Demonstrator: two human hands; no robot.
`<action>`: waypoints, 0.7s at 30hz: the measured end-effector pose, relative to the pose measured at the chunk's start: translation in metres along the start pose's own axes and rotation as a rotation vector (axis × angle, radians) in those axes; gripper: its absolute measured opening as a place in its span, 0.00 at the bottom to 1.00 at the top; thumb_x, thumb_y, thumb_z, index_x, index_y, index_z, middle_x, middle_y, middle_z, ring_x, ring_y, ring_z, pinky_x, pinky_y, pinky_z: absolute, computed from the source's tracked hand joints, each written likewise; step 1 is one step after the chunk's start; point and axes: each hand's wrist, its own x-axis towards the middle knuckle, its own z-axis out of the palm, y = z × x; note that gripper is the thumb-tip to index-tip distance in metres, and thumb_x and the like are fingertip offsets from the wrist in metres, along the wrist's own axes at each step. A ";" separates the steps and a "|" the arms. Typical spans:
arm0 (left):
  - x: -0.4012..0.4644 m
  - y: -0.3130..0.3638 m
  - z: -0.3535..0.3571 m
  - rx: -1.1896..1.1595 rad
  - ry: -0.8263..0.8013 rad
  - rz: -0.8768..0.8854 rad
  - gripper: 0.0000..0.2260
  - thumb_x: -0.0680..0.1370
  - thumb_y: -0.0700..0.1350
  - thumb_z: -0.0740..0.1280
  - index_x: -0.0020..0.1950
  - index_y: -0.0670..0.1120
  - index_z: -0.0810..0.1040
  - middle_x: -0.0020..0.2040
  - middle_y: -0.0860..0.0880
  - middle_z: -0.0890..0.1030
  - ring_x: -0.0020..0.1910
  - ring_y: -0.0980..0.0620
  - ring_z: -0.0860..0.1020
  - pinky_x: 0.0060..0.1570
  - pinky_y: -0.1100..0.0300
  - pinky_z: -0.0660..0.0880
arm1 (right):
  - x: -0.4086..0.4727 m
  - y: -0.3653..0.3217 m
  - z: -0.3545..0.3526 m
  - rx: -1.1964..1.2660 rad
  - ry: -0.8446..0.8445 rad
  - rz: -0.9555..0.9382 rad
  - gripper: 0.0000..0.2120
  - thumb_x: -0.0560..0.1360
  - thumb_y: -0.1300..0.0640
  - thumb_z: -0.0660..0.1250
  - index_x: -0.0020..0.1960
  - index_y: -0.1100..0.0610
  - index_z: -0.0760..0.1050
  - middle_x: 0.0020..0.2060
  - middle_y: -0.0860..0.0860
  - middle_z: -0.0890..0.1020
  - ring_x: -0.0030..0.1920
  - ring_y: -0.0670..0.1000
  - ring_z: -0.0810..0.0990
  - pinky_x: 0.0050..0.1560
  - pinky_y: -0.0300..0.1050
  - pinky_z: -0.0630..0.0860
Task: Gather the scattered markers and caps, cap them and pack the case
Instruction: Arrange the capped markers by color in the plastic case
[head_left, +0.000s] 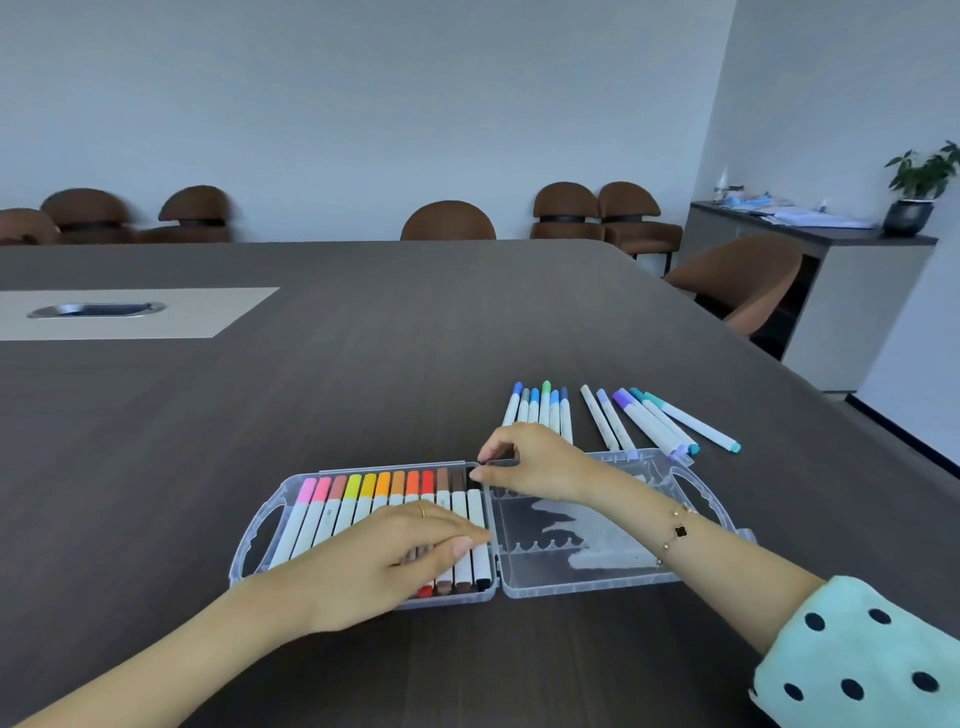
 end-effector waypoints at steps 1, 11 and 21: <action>0.005 0.000 -0.004 0.027 0.022 -0.011 0.22 0.76 0.63 0.49 0.66 0.62 0.72 0.62 0.70 0.71 0.63 0.72 0.66 0.66 0.72 0.62 | 0.000 0.004 -0.004 0.018 0.016 0.006 0.11 0.75 0.51 0.69 0.53 0.56 0.80 0.46 0.47 0.82 0.46 0.44 0.79 0.47 0.35 0.74; 0.113 -0.038 -0.042 0.101 0.172 -0.088 0.13 0.80 0.48 0.61 0.64 0.54 0.77 0.56 0.57 0.80 0.53 0.62 0.76 0.58 0.64 0.74 | -0.006 0.044 -0.038 -0.139 0.161 0.127 0.09 0.77 0.56 0.65 0.57 0.55 0.77 0.46 0.49 0.79 0.46 0.46 0.74 0.47 0.37 0.72; 0.220 -0.055 -0.027 0.095 0.153 -0.068 0.13 0.80 0.42 0.62 0.64 0.49 0.77 0.57 0.51 0.77 0.54 0.58 0.73 0.59 0.64 0.69 | 0.019 0.057 -0.040 -0.197 0.192 0.190 0.05 0.76 0.53 0.66 0.48 0.55 0.76 0.40 0.48 0.76 0.43 0.46 0.74 0.45 0.37 0.71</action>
